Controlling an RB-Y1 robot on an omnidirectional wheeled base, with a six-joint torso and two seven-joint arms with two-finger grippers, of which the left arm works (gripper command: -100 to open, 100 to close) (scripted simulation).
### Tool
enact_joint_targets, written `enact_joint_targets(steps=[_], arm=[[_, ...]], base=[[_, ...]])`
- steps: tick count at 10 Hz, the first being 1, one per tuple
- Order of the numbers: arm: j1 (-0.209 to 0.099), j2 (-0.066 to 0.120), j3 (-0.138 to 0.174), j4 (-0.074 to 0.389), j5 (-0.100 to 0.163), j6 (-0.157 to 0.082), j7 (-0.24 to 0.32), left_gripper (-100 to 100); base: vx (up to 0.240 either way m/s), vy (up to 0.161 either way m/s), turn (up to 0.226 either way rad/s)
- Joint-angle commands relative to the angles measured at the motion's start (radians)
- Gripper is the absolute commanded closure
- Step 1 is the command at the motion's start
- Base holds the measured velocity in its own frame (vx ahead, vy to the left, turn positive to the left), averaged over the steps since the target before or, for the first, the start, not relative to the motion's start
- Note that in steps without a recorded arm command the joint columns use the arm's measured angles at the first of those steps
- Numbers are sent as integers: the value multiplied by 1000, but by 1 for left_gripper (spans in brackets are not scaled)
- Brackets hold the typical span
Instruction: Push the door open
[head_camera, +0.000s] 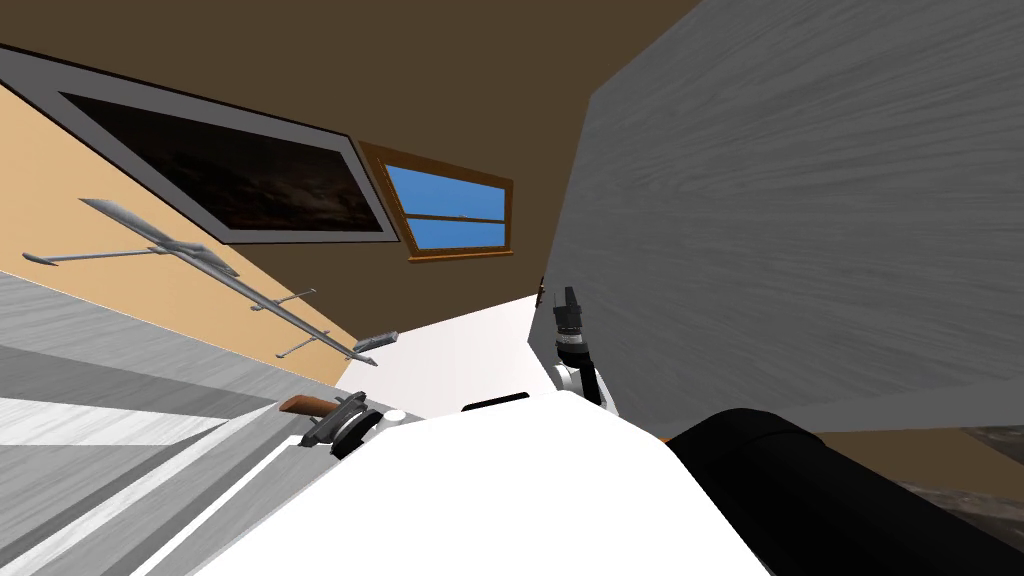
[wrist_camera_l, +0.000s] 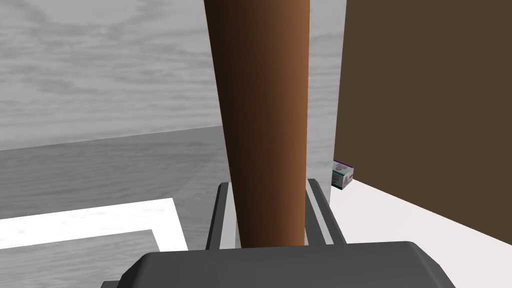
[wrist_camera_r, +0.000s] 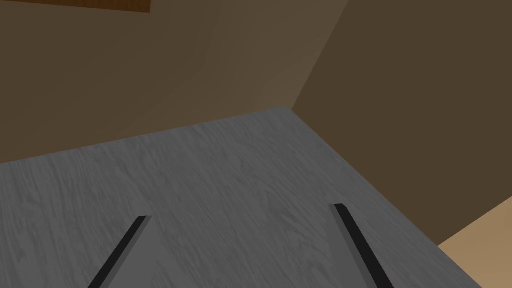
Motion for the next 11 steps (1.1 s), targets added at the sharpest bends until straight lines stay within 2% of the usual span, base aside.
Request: enact_joint_targets(steps=[1,3,5,6,8,9,10,11], arm=[[-8,22,14,31,3,-22,3,100],[-8,26,48,35,-2,-20,10,100],[-8,26,48,35,-2,-20,10,100],[-8,29,80,40,-8,-18,16,100],[-8,32,110,44,-13,-16,23,100],[-8,32,110,44,-13,-16,23,100],[-8,34,138,48,-17,-15,28,100],[-8,34,138,48,-17,-15,28,100]], base=[[30,7,28],[48,16,-18],[37,15,9],[76,40,-43],[105,42,-18],[66,35,5],[92,36,5],[80,31,-12]])
